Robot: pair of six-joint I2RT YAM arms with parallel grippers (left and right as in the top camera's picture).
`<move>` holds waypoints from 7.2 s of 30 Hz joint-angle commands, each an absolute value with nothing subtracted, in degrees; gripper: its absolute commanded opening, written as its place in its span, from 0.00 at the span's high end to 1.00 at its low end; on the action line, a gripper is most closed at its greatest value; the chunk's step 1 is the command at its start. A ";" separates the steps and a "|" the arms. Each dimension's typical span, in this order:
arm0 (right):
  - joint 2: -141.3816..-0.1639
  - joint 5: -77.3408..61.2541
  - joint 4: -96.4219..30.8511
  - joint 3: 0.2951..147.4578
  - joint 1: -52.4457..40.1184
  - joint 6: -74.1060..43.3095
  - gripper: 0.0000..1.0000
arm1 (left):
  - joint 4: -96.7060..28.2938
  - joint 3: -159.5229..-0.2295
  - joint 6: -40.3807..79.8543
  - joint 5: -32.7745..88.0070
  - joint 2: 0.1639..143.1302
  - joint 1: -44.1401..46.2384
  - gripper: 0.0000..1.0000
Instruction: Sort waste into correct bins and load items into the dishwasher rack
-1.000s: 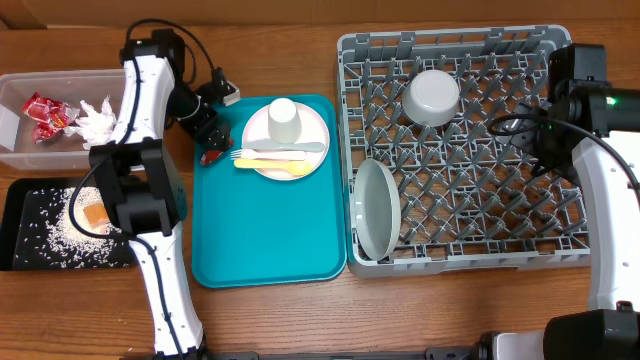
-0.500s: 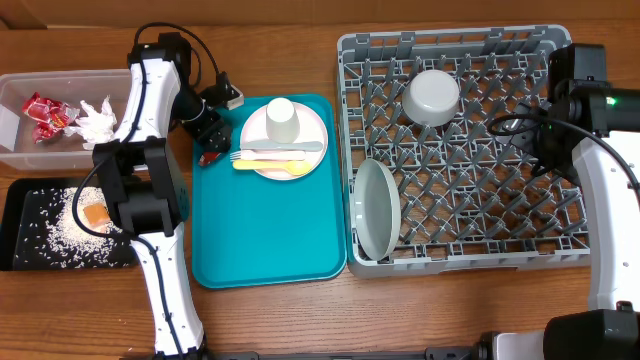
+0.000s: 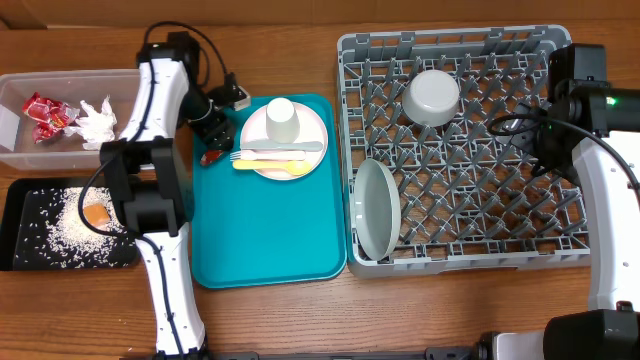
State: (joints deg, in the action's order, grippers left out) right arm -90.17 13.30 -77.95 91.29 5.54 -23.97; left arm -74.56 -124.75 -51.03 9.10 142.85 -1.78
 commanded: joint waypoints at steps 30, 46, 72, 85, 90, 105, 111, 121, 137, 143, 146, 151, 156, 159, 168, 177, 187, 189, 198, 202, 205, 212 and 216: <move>-89.95 13.17 -77.62 91.94 5.61 -23.97 0.00 | -75.35 -123.55 -46.94 4.64 143.13 -1.56 0.96; -89.93 13.17 -77.62 91.94 5.61 -23.97 0.00 | -78.22 -143.24 -34.87 13.56 142.71 -1.74 0.96; -89.95 13.17 -77.62 91.94 5.61 -23.97 0.00 | -86.24 -164.29 -8.47 1.08 142.61 -16.69 0.79; -89.95 13.17 -77.62 91.94 5.61 -23.97 0.00 | -89.12 -164.29 -8.23 1.10 142.61 -19.44 0.00; -89.95 13.17 -77.62 91.94 5.61 -23.97 0.00 | -93.34 -165.21 -8.12 1.06 142.56 -19.07 0.00; -89.93 13.17 -77.62 91.94 5.61 -23.97 0.00 | -96.82 -166.78 -4.73 9.10 126.72 -18.94 0.00; -89.95 13.17 -77.65 91.94 5.61 -23.97 0.00 | -96.82 -155.72 -4.84 9.67 114.45 -18.94 0.00; -89.95 13.17 -77.62 91.94 5.61 -23.97 0.00 | -96.79 -126.13 -10.17 10.20 93.73 -18.94 0.00; -89.95 13.17 -77.65 91.94 5.61 -23.97 0.00 | -82.96 -90.85 -10.28 9.89 69.06 -22.83 0.00; -89.95 13.17 -77.62 91.94 5.61 -23.97 0.00 | -78.67 -80.55 -10.20 14.06 66.76 -28.16 0.00; -89.93 13.17 -77.62 91.94 5.61 -23.97 0.00 | -76.82 -76.14 -9.56 20.27 66.89 -31.14 0.00; -89.93 13.17 -77.62 91.94 5.61 -23.97 0.00 | -74.50 -71.66 -9.63 22.50 67.57 -31.88 0.00; -89.95 13.17 -77.62 91.94 5.61 -23.97 0.00 | -74.70 -70.85 -9.63 22.46 68.93 -31.88 0.00; -89.95 13.17 -77.62 91.94 5.61 -23.97 0.00 | -74.67 -70.85 -9.63 22.44 69.63 -31.88 0.01; -89.93 13.17 -77.62 91.94 5.61 -23.97 0.00 | -74.70 -70.85 -9.63 22.04 70.39 -31.88 0.00; -89.93 13.17 -77.62 91.94 5.61 -23.97 0.00 | -74.67 -70.85 -9.63 22.04 70.39 -31.88 0.00; -89.95 13.17 -77.62 91.94 5.61 -23.97 0.00 | -74.70 -70.85 -9.63 22.04 70.15 -31.81 0.00; -89.93 13.17 -77.62 91.94 5.61 -23.97 0.00 | -74.67 -70.85 -9.63 22.06 69.56 -31.29 0.00; -89.95 13.17 -77.62 91.94 5.61 -23.97 0.00 | -74.67 -70.85 -9.63 22.04 65.58 -18.11 0.00; -89.93 13.17 -77.65 91.94 5.61 -23.97 0.00 | -74.72 -70.85 -9.63 22.06 63.79 -15.35 0.00; -89.95 13.17 -77.62 91.94 5.61 -23.97 0.00 | -74.70 -70.85 -9.63 22.02 62.83 -16.05 0.00; -89.93 13.15 -77.62 91.94 5.61 -23.99 0.00 | -74.70 -70.85 -9.63 22.04 62.61 -21.80 0.00; -89.95 7.01 -76.49 91.94 5.61 -23.99 0.00 | -74.70 -70.85 -9.63 22.04 62.61 -26.11 0.00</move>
